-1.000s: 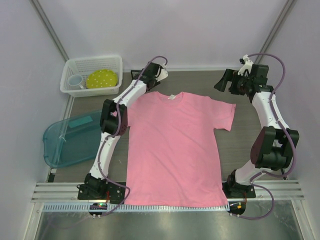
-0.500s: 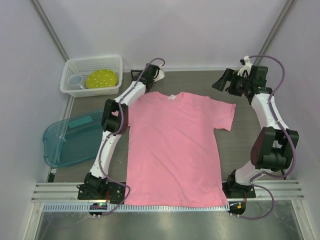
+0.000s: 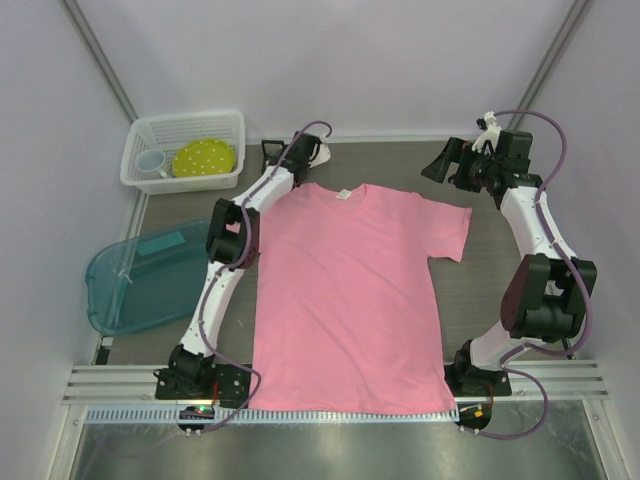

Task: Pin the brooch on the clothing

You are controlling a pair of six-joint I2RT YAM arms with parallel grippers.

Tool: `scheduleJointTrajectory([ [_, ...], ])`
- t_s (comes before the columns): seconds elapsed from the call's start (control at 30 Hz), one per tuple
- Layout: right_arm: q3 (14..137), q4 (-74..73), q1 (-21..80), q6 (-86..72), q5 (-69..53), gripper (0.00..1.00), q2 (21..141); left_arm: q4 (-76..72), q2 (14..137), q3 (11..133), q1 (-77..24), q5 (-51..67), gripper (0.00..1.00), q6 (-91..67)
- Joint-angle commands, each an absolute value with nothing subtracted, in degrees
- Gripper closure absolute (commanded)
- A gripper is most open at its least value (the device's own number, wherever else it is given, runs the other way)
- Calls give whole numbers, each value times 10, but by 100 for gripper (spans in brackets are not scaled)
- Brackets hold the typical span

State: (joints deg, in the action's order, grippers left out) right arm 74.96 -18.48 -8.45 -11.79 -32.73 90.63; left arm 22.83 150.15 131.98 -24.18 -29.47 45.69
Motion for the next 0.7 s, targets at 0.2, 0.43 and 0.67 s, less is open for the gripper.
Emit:
scheduleJointTrajectory([
  [0.2, 764, -183, -77, -103, -341, 1, 890, 205, 1530, 1368, -231, -302, 55, 468],
  [0.43, 765, -182, -76, -101, -339, 1, 896, 193, 1538, 1369, -227, -301, 57, 475],
  [0.67, 771, -181, -76, -101, -337, 1, 897, 187, 1547, 1370, -225, -300, 59, 486],
])
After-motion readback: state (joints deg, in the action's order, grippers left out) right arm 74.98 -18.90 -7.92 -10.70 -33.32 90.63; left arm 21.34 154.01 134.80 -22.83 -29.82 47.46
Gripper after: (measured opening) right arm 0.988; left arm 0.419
